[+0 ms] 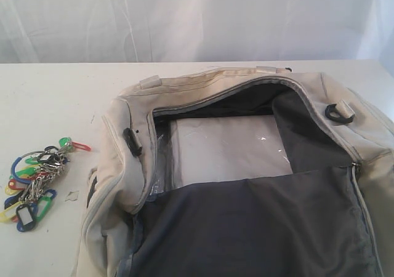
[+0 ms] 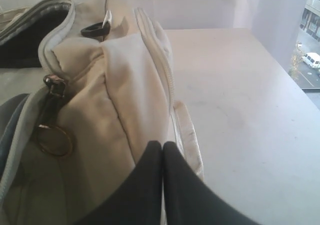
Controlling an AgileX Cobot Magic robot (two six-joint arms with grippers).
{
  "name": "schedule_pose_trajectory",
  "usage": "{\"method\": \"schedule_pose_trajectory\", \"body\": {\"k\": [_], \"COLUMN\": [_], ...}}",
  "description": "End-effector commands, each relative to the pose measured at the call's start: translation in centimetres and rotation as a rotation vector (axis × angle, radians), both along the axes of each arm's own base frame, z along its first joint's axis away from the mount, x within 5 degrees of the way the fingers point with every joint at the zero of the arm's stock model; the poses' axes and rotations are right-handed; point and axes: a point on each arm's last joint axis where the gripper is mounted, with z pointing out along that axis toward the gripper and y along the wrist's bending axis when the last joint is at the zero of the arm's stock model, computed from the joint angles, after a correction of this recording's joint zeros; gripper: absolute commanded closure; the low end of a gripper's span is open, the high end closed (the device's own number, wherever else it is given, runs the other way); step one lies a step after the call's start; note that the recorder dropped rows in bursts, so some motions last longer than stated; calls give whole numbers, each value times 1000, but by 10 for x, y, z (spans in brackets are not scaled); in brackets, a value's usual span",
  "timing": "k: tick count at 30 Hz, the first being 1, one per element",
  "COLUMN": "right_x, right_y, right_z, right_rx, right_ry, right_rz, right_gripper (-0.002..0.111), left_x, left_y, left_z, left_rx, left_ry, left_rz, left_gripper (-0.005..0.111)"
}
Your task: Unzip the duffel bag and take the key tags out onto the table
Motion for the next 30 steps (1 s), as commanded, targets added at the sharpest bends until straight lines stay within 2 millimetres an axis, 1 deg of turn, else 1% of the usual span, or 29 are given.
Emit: {"method": "schedule_pose_trajectory", "body": {"k": [1, 30], "right_x": [0, 0], "right_y": [0, 0], "right_z": [0, 0], "right_rx": [1, 1], "right_ry": [-10, -10], "right_rz": [7, 7], "right_gripper": [108, 108], "left_x": [0, 0], "left_y": [1, 2], "left_z": [-1, -1], "left_rx": [-6, -6], "left_ry": [-5, -5], "left_rz": [14, 32], "left_gripper": [107, 107]}}
